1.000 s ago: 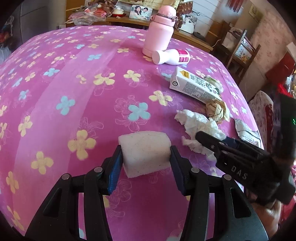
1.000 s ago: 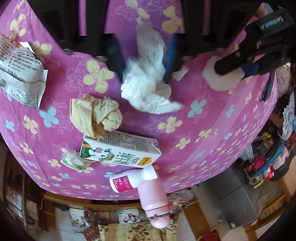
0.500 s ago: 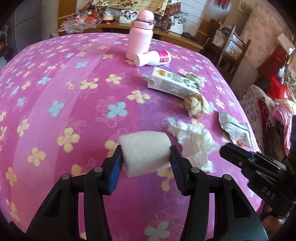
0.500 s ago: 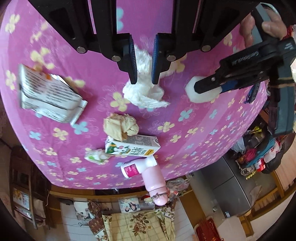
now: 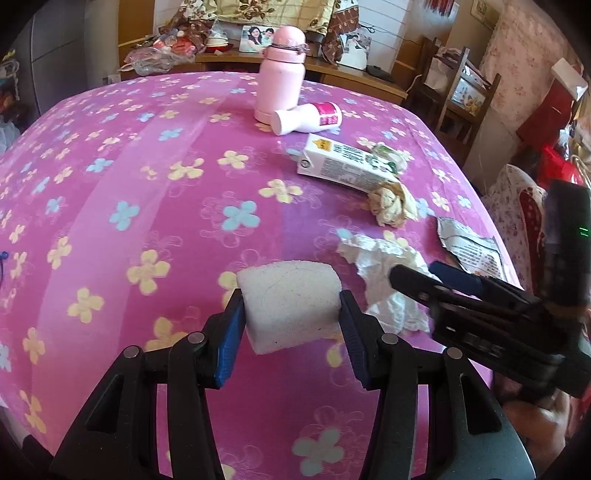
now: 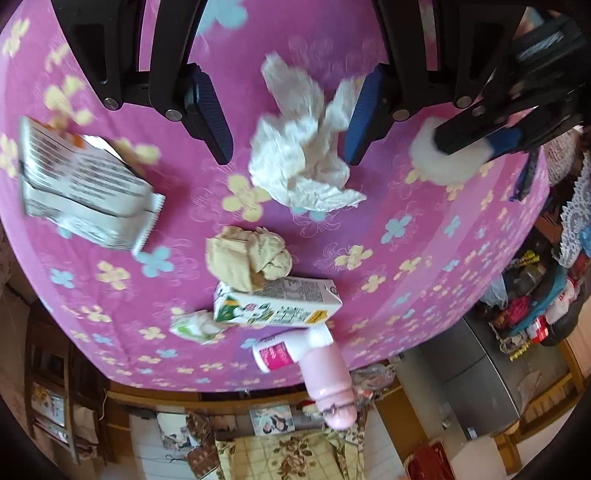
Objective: Collect trash
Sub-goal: 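Grasp the white sponge with the left tool while the right tool grasps the tissue, then carry the sponge and tissue over the white bin and open both tools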
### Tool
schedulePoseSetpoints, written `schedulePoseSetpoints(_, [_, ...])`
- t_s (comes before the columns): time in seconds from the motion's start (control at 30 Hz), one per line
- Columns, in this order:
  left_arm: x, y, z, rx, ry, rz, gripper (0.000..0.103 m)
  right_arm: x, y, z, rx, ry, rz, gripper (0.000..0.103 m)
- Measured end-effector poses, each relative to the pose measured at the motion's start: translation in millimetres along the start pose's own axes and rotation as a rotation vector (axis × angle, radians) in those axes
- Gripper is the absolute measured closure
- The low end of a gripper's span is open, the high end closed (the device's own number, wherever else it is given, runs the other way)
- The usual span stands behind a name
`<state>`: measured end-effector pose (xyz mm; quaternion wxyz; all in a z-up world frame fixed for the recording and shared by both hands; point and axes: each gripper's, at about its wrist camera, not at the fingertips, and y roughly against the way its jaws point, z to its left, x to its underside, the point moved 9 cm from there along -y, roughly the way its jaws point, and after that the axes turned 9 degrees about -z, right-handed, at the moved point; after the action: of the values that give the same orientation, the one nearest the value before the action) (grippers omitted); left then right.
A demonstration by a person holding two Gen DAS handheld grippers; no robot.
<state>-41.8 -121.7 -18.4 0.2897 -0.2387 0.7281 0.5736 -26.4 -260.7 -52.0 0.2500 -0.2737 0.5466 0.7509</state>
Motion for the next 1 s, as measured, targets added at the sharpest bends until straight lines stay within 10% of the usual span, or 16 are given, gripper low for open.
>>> schedulePoseSetpoints(0.2, [1,-3,9,-0.009,0.02,0.008,0.055,4,-9,0,0.012,0.033,0.003,0.085])
schedulePoseSetpoints(1.0, [11,2,-215,0.222,-0.264,0.004,0.055,44,204,-181,0.219,-0.242,-0.193,0.086])
